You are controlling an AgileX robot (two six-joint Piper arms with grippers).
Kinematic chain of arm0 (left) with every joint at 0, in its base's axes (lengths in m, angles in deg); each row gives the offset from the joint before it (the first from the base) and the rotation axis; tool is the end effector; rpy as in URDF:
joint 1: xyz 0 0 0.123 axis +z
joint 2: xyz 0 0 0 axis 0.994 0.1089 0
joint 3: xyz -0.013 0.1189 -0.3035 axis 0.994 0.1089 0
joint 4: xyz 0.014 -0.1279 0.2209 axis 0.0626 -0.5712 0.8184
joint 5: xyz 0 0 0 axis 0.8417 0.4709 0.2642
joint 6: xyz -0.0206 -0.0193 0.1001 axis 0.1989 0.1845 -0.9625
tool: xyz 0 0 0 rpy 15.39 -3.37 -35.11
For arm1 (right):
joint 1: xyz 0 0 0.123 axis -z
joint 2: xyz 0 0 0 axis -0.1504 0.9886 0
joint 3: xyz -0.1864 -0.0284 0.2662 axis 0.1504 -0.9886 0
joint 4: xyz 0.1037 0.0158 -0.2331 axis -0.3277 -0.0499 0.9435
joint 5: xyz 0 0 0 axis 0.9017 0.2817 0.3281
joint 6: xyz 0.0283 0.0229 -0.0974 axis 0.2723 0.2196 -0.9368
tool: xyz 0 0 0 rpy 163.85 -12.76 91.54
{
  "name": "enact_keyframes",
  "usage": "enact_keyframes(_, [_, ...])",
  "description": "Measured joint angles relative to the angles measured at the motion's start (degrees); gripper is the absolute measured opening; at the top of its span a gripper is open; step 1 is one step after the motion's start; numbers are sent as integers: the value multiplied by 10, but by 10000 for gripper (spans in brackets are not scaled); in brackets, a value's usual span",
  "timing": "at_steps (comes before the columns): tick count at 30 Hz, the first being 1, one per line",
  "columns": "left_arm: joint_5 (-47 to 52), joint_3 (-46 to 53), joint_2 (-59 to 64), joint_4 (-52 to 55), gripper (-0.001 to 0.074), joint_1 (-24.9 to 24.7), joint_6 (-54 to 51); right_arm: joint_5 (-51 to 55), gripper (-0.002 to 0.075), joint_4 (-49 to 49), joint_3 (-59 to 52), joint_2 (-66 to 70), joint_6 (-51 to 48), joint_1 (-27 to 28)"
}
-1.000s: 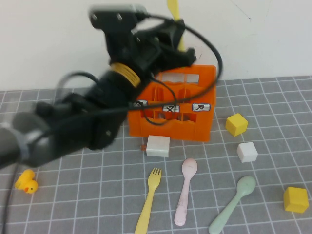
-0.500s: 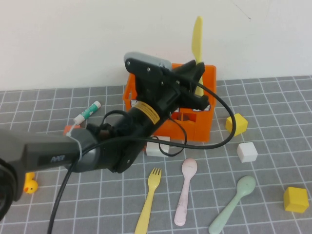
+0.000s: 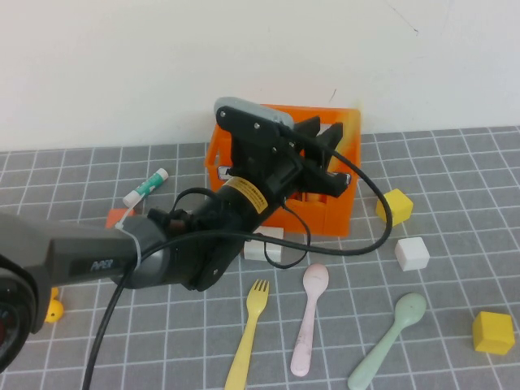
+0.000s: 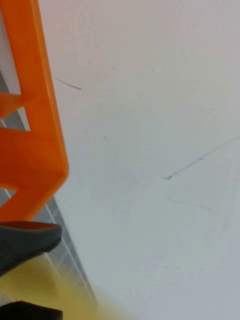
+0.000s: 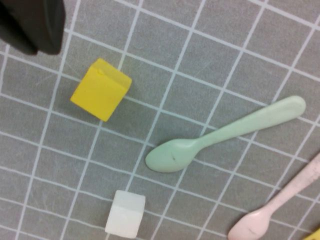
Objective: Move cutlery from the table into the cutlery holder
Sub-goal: Place the knife on the box, then pick up the fork
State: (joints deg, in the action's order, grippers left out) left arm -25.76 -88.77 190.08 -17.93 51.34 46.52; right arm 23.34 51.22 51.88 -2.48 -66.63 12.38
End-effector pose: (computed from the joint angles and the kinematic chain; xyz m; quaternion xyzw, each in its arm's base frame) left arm 0.3848 -0.2606 0.2443 0.1475 0.6445 -0.3432 0.6672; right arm 0.1215 0.0214 0.2584 -0.1948 0.8986 0.0475 0.3903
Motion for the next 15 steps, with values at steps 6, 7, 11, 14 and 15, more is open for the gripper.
enact_keyframes(6, [-13, 0, -3, 0, 265, 0, -62, 0, -3, 0, 0, 0, 0, 0])
enact_keyframes(7, [-19, 0, -8, -1, 265, 0, -67, 0, -3, 0, 0, 0, 0, 0])
enact_keyframes(11, [6, 0, -62, -6, 206, 0, -102, 1, -3, -10, 0, 0, -33, 0])
enact_keyframes(14, [93, 0, -136, -19, 117, 0, -177, 13, -3, -30, 0, 0, -90, 0])
enact_keyframes(15, [138, 0, -158, -26, 84, 0, -200, 19, -3, -39, 0, 0, -112, 0])
